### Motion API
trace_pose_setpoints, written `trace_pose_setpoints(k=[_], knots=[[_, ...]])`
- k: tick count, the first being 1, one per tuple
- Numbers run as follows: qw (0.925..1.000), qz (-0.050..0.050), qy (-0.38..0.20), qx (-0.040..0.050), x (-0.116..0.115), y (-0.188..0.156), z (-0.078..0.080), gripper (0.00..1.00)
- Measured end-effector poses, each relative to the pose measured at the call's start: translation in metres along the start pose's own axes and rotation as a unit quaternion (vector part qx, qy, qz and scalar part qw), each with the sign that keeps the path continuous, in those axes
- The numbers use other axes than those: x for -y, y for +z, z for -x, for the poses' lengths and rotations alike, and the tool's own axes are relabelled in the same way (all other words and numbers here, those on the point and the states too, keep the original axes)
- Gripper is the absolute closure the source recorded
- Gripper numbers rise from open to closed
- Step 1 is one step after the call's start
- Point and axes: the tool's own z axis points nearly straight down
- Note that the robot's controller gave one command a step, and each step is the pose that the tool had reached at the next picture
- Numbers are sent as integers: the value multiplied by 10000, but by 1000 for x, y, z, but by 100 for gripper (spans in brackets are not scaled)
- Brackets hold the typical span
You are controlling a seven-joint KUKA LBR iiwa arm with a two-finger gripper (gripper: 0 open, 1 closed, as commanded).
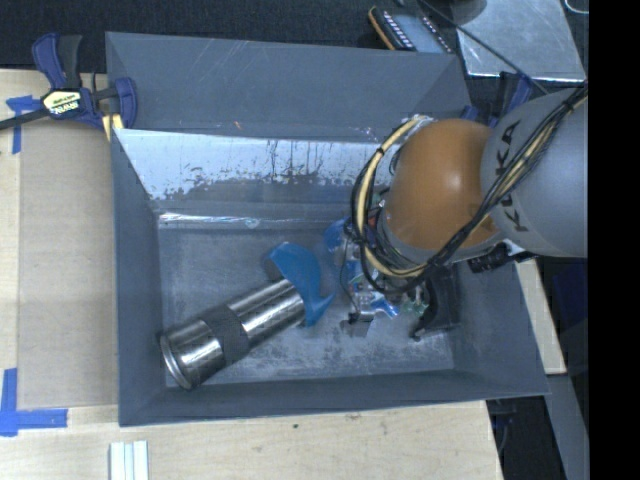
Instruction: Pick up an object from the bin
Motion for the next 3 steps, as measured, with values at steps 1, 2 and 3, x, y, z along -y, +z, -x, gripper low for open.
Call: trace_pose_setpoints(k=[1, 2, 3], knots=[[10000, -4, -2, -27, 0, 4, -1, 0], [9998, -1, 208, 24, -28, 73, 16, 0], [9999, -8, 111, -22, -20, 74, 33, 0]])
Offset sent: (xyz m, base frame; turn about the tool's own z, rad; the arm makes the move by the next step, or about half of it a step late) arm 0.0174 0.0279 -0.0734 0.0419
